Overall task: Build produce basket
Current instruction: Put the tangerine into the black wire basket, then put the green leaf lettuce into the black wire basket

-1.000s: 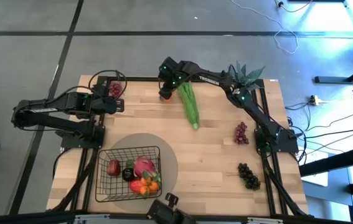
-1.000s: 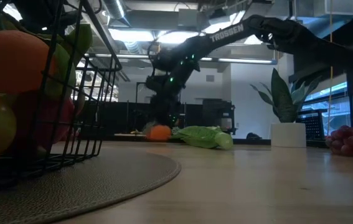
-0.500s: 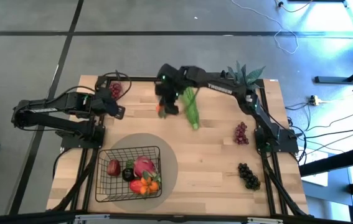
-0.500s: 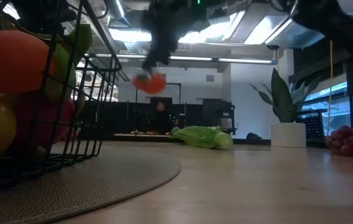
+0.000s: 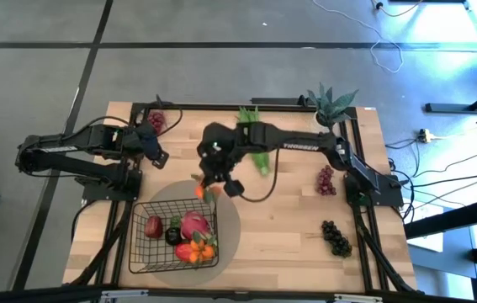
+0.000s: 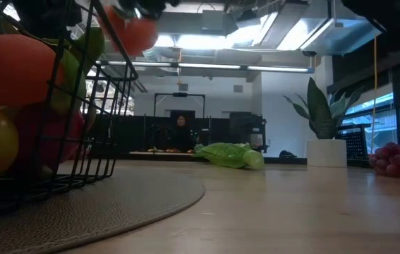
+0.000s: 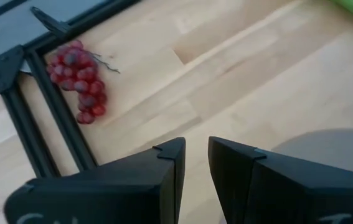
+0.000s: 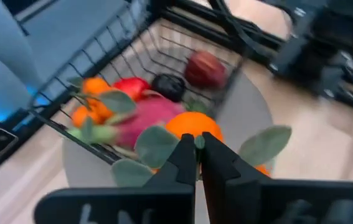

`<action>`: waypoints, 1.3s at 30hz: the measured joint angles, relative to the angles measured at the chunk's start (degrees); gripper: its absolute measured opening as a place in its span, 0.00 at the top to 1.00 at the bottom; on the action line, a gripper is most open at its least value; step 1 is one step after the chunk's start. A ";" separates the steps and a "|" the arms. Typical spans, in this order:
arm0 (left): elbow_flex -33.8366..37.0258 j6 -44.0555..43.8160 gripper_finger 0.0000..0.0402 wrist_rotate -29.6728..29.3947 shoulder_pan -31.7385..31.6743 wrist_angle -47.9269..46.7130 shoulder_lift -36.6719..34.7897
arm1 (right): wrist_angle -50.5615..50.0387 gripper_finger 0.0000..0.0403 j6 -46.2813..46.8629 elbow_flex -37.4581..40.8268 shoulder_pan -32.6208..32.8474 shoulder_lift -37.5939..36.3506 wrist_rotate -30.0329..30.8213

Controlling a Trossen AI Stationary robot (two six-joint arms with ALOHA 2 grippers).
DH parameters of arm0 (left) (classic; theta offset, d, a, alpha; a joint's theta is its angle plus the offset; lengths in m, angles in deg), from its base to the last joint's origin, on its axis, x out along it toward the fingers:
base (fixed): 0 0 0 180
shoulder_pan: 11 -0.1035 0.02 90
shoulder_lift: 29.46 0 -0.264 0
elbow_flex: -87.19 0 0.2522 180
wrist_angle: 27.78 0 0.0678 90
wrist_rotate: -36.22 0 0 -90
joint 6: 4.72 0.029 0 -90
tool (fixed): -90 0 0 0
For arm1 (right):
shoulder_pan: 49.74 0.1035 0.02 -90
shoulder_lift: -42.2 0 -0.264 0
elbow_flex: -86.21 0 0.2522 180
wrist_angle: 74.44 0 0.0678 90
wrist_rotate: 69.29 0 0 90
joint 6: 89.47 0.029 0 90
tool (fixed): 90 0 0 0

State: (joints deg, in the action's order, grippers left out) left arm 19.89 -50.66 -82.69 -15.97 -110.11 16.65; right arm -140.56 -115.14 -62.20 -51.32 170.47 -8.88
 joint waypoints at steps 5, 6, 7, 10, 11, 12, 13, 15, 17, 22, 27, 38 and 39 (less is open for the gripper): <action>0.00 0.06 0.85 2.01 0.01 0.02 0.00 | 5.69 1.00 0.16 3.03 3.09 0.11 -1.05; 0.00 0.06 0.85 2.07 0.02 0.02 0.00 | 7.94 1.00 0.28 4.26 3.51 0.06 -1.94; 0.00 0.05 0.85 2.10 0.00 0.00 0.00 | 10.33 1.00 1.05 5.58 3.85 0.00 -2.62; 0.00 0.06 0.85 2.29 0.02 0.00 0.00 | 14.95 1.00 3.42 8.85 4.31 0.15 -4.21; 0.00 0.06 0.85 2.29 0.02 0.02 0.00 | 16.72 1.00 4.26 10.01 4.27 0.15 -4.65; 0.00 0.06 0.85 2.29 0.01 0.01 0.00 | 18.30 1.00 4.76 11.20 4.24 0.14 -4.91; 0.00 0.06 0.85 2.29 0.01 0.00 0.00 | 19.53 1.00 5.87 12.49 4.22 0.09 -5.00; 0.00 0.06 0.85 2.29 0.02 0.02 0.00 | 20.70 1.00 7.17 14.83 4.22 0.11 -4.98; 0.00 0.06 0.85 2.27 0.00 0.00 0.00 | 22.84 1.00 7.29 17.24 4.22 0.13 -4.98; 0.00 0.06 0.85 2.28 0.02 0.02 0.00 | 25.08 1.00 7.63 21.66 4.33 0.13 -5.00; 0.00 0.06 0.85 2.29 0.02 0.02 0.00 | 24.66 0.99 7.63 22.59 4.44 0.11 -4.58; 0.00 0.06 0.85 2.27 0.02 0.00 0.00 | 24.64 0.88 7.63 22.59 4.44 0.11 -3.73; 0.00 0.06 0.85 2.27 0.01 0.00 0.00 | 24.66 0.86 7.63 22.59 4.44 0.11 -3.20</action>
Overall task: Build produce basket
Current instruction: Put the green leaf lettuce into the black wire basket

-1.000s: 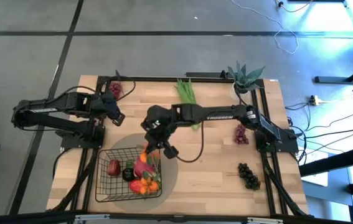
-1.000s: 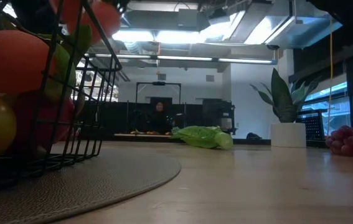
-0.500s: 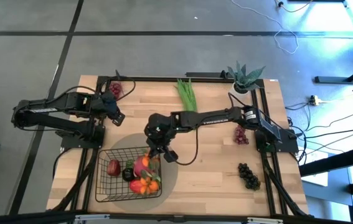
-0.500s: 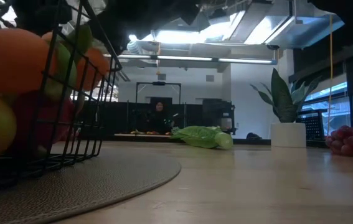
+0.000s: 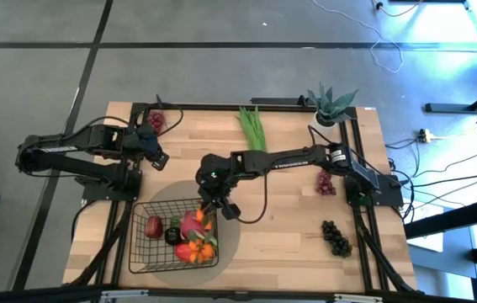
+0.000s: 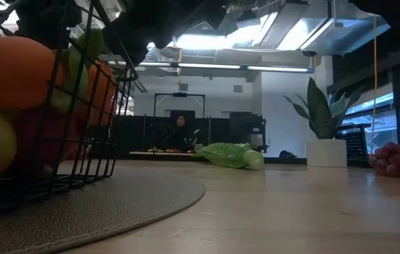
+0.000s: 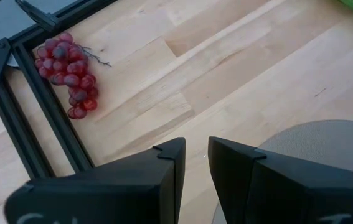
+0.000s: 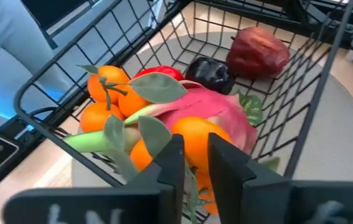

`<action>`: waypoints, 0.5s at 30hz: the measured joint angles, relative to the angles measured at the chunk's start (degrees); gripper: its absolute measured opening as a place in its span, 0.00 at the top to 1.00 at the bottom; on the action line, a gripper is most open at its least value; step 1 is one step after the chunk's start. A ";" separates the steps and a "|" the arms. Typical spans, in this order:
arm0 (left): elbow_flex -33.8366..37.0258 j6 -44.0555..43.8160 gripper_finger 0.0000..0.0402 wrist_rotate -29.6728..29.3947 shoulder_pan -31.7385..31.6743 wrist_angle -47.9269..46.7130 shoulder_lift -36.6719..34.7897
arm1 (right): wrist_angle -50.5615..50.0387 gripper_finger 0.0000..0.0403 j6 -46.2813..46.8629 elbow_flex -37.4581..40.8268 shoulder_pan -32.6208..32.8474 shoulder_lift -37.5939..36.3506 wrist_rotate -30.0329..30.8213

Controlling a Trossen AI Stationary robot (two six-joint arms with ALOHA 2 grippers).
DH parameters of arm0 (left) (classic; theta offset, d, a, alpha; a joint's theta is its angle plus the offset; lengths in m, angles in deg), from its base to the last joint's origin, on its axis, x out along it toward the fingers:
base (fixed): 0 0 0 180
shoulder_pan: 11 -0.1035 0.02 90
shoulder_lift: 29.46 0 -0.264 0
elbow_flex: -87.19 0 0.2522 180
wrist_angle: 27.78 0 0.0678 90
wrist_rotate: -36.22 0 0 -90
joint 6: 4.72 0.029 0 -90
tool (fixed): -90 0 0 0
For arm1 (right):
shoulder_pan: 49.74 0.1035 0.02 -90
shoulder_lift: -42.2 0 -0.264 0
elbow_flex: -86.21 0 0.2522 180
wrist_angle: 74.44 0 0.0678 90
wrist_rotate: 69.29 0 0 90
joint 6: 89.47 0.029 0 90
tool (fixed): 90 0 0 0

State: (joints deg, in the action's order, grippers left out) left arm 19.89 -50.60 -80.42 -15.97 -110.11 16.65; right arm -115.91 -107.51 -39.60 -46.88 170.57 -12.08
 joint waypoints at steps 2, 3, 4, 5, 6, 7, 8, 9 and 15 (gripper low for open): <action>0.00 0.00 0.85 0.00 0.02 0.00 0.00 | -0.17 0.82 0.00 -0.10 0.00 0.00 0.21; 0.00 0.00 0.85 0.00 0.01 0.00 0.00 | -0.76 0.81 -0.08 -0.51 0.00 0.03 0.20; 0.00 0.00 0.85 0.00 0.01 0.00 0.00 | -1.12 0.79 -0.17 -1.03 0.00 0.04 0.45; 0.00 0.00 0.85 0.00 0.02 -0.01 0.00 | -1.20 0.78 -0.14 -1.55 0.00 0.04 0.76; 0.00 0.00 0.85 0.00 0.02 0.00 0.00 | -1.58 0.78 -0.12 -2.17 0.00 0.03 0.80; 0.00 0.00 0.85 0.00 0.01 0.00 0.00 | -2.70 0.77 -0.20 -2.99 -0.01 0.03 0.78; 0.00 -0.04 0.85 0.00 0.01 -0.02 0.00 | -4.52 0.77 -0.28 -4.08 -0.14 0.04 0.84; 0.00 -0.04 0.85 0.00 0.02 -0.02 0.00 | -6.26 0.77 -0.44 -5.26 -0.24 0.04 0.95; 0.00 -0.15 0.85 -0.04 -0.01 -0.02 0.00 | -18.00 0.77 -0.54 -14.08 -1.00 0.04 9.45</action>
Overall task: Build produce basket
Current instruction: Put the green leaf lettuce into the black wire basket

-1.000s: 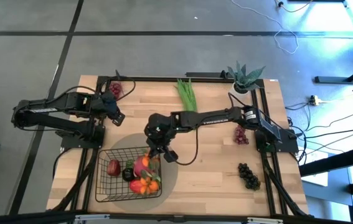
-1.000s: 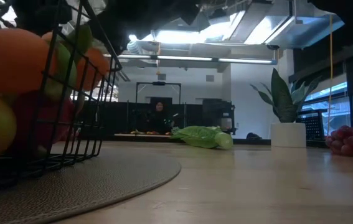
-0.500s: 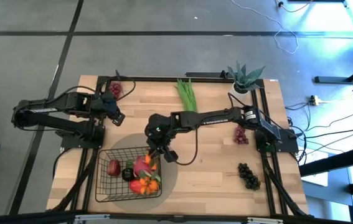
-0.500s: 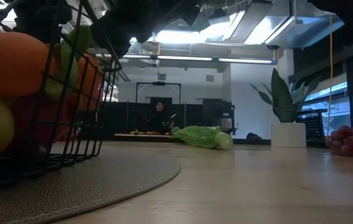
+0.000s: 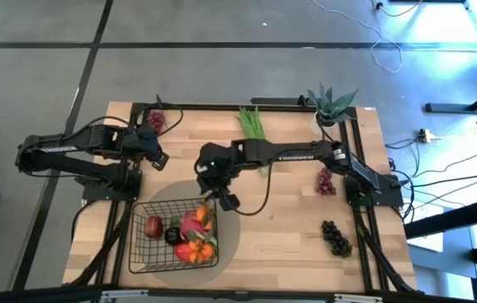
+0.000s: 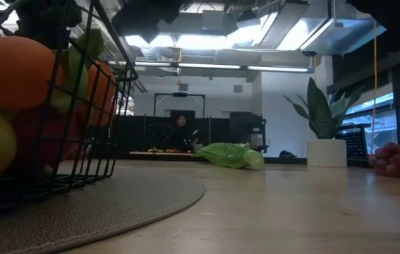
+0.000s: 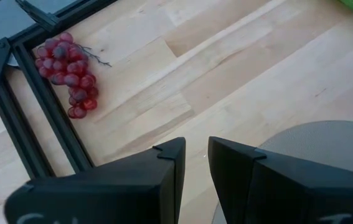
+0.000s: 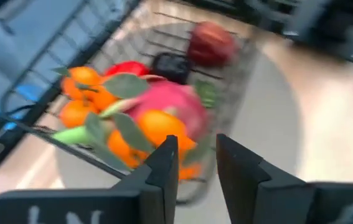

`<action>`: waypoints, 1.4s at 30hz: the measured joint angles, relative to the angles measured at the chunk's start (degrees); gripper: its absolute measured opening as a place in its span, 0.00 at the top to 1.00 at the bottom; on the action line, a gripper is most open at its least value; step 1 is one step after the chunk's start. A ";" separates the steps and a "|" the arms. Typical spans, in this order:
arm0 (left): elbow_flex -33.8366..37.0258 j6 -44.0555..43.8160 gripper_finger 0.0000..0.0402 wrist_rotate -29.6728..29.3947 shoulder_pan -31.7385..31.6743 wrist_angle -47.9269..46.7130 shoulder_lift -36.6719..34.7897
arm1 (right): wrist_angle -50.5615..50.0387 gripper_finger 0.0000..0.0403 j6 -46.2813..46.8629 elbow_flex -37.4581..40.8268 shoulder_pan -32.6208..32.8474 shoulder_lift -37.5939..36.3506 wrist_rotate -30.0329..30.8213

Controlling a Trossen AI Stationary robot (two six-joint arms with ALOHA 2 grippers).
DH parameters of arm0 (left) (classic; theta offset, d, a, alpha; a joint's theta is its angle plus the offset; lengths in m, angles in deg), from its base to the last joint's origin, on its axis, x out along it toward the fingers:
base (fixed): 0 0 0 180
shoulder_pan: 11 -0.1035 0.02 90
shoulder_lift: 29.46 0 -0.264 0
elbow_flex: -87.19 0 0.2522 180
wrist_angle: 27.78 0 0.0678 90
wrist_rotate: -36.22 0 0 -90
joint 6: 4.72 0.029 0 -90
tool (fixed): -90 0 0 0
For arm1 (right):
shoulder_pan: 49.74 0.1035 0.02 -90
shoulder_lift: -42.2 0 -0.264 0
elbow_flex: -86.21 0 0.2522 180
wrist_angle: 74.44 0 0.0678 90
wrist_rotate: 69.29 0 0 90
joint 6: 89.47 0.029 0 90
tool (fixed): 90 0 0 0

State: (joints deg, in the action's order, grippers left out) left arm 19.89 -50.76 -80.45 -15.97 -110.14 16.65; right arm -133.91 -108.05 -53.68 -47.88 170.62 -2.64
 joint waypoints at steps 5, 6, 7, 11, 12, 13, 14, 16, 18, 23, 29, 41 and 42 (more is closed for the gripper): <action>0.00 -0.31 0.85 -1.34 0.00 0.00 0.00 | -8.86 0.77 0.54 -7.75 -0.76 0.00 8.95; 0.00 -0.78 0.85 -1.33 0.00 0.00 0.00 | -9.96 0.77 1.16 -8.87 -0.98 -0.05 10.92; 0.00 -1.57 0.85 -1.32 0.00 0.00 0.00 | -10.74 0.77 2.16 -9.04 -1.28 -0.39 13.04; 0.00 -5.85 0.85 -1.25 0.00 0.02 0.00 | -15.18 0.77 6.08 -7.87 -4.39 -2.22 18.06; 0.00 -7.30 0.85 -1.09 0.00 0.01 0.00 | -17.37 0.77 6.46 -7.87 -5.42 -2.45 18.28; 0.00 -8.69 0.85 -1.02 0.00 -0.02 0.00 | -19.23 0.77 7.08 -7.87 -6.55 -2.60 18.28; 0.00 -9.80 0.85 -1.01 0.00 0.01 0.00 | -20.48 0.77 7.87 -7.92 -7.72 -2.62 18.33; 0.00 -11.30 0.85 -0.99 0.00 -0.02 0.00 | -24.02 0.77 9.61 -7.95 -10.47 -2.62 18.31; 0.00 -12.33 0.85 -0.99 0.00 0.02 0.00 | -26.33 0.77 12.27 -7.93 -13.37 -2.58 18.19; 0.00 -15.38 0.85 -1.46 0.00 0.06 0.48 | -27.28 0.77 23.78 -7.91 -20.86 -2.25 18.56; 0.00 -18.40 0.85 -1.73 0.00 0.09 0.44 | -27.55 0.77 38.40 -7.69 -28.92 -1.39 19.07; 0.00 -18.51 0.85 -1.82 0.00 0.26 0.44 | -23.31 0.77 34.81 -7.56 -34.10 8.99 18.77; 0.00 -18.50 0.85 -1.82 0.00 0.26 0.44 | -22.74 0.77 34.65 -7.56 -34.19 9.60 18.76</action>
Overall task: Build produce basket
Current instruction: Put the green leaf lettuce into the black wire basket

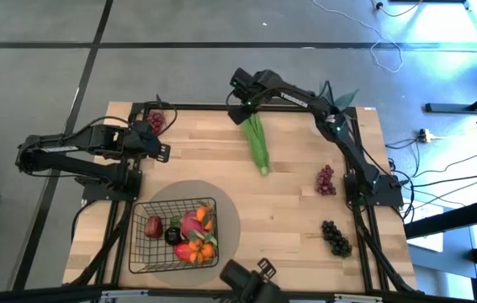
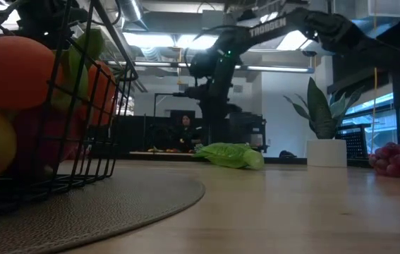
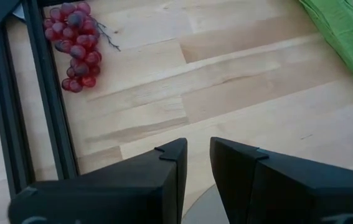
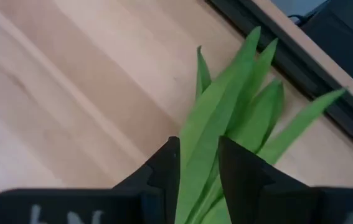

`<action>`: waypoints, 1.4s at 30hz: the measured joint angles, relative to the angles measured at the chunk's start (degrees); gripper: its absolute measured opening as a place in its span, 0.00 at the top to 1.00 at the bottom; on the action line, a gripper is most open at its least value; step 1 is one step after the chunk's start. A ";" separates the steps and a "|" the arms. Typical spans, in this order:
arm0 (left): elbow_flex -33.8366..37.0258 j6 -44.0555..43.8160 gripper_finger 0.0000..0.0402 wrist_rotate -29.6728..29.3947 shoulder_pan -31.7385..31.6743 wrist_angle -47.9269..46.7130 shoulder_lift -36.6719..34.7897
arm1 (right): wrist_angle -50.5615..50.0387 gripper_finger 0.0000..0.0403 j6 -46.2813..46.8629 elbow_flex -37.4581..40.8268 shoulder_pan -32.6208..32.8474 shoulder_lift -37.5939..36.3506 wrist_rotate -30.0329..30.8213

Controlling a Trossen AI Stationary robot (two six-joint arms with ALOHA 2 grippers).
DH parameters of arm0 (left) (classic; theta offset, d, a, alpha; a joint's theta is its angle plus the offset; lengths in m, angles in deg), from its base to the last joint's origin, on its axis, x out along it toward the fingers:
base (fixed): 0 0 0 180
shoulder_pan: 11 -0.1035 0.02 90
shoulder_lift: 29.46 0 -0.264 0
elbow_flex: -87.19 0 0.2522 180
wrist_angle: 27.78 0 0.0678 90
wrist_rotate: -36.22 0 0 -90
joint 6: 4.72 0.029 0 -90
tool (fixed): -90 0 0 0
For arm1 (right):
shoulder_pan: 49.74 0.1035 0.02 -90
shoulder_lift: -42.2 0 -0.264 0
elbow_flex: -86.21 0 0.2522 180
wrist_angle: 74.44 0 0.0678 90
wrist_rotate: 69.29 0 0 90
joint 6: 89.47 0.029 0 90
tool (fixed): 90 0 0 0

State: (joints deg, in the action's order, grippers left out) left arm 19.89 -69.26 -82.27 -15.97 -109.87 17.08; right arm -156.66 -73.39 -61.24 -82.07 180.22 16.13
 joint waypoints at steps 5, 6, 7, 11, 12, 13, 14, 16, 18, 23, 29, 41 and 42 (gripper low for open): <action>0.00 -0.01 0.85 0.00 0.00 0.00 0.00 | 1.59 0.77 -3.00 0.00 -0.14 3.26 -0.41; 0.00 -0.01 0.85 0.00 0.00 0.00 0.00 | 1.55 0.77 -3.12 0.02 -0.13 3.75 -0.42; 0.00 -0.01 0.85 0.00 0.00 -0.02 0.00 | 1.56 0.77 -3.11 0.02 -0.13 4.22 -0.39; 0.00 0.01 0.85 -0.02 0.00 0.00 0.00 | 1.81 0.77 -3.10 0.02 -0.09 5.36 2.85; 0.00 -0.01 0.85 -0.02 0.00 0.00 0.00 | 1.72 0.77 -3.10 0.02 -0.13 5.71 3.51; 0.00 -0.01 0.85 -0.02 0.00 -0.02 0.00 | 1.76 0.77 -3.10 0.02 -0.13 5.96 3.78; 0.00 -0.01 0.85 -0.02 0.00 0.00 0.00 | 1.72 0.77 -3.10 0.02 -0.15 6.15 3.84; 0.00 0.01 0.85 -0.02 0.00 -0.02 0.00 | 1.86 0.77 -3.24 0.00 -0.16 6.65 3.83; 0.00 0.06 0.85 -0.02 0.00 -0.02 0.00 | 1.92 0.77 -5.01 -0.02 -0.13 7.43 3.24; 0.00 0.12 0.85 -0.06 -0.01 -0.02 0.00 | 2.09 0.79 -8.89 -0.02 -0.13 7.93 2.60; 0.00 0.16 0.85 -0.46 0.00 -0.04 0.00 | 2.04 0.98 -14.33 -0.02 0.12 7.93 2.36; 0.00 0.63 0.85 -0.49 -0.01 -0.21 -0.01 | 0.67 1.00 -16.70 -1.25 3.48 3.51 2.73; 0.00 0.67 0.85 -0.50 0.00 -0.22 0.00 | 0.64 1.00 -16.72 -1.25 3.92 2.73 2.95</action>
State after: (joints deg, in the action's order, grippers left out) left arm 19.89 -68.59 -82.78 -15.97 -110.09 17.08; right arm -156.01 -90.11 -62.49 -78.16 182.95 19.07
